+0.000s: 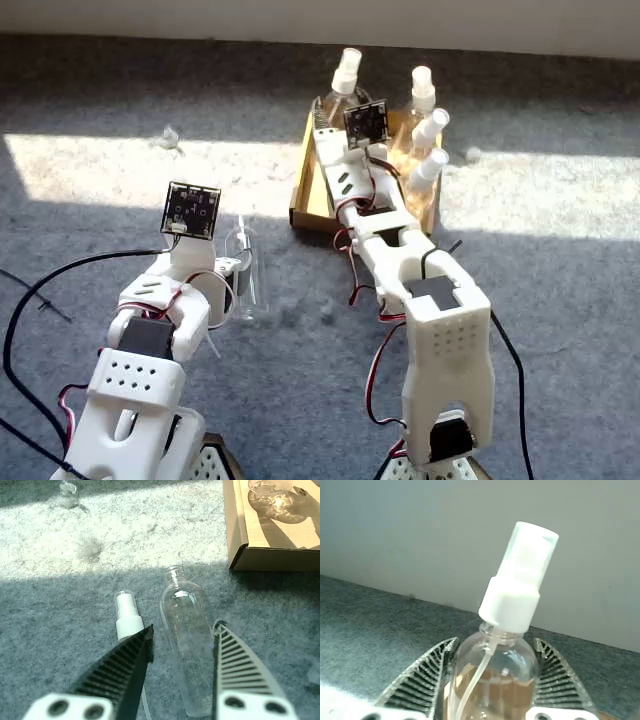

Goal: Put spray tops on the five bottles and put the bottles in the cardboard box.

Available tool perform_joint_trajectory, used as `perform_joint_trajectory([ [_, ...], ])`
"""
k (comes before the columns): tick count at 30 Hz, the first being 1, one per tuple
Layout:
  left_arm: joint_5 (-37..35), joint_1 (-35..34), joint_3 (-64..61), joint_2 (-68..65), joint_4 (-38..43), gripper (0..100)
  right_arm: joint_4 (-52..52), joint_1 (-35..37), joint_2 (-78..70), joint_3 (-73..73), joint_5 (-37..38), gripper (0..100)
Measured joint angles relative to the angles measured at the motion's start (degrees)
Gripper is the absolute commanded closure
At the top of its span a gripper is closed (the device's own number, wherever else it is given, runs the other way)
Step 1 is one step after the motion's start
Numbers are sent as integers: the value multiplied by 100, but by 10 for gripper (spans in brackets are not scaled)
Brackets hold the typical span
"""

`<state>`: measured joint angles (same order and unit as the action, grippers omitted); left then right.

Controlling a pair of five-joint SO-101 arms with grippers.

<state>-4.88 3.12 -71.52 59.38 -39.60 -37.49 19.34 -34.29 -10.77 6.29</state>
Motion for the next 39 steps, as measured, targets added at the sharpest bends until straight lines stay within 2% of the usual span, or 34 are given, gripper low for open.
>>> perform_joint_trajectory([
  [3, 0, 0, 0, 0, 0, 811, 0, 0, 0, 0, 97, 855],
  [9, 0, 0, 0, 0, 0, 811, 0, 0, 0, 0, 105, 947],
  [18, 0, 0, 0, 0, 0, 811, -1073, 53, -18, 0, 123, 950],
  [24, 0, 0, 0, 0, 0, 811, -1547, 79, -738, 0, 158, 950],
  [29, 0, 0, 0, 0, 0, 811, -1916, 132, -1090, 97, 668, 950],
  [39, 0, 0, 0, 0, 0, 811, -2013, 123, -1108, 97, 774, 947],
])
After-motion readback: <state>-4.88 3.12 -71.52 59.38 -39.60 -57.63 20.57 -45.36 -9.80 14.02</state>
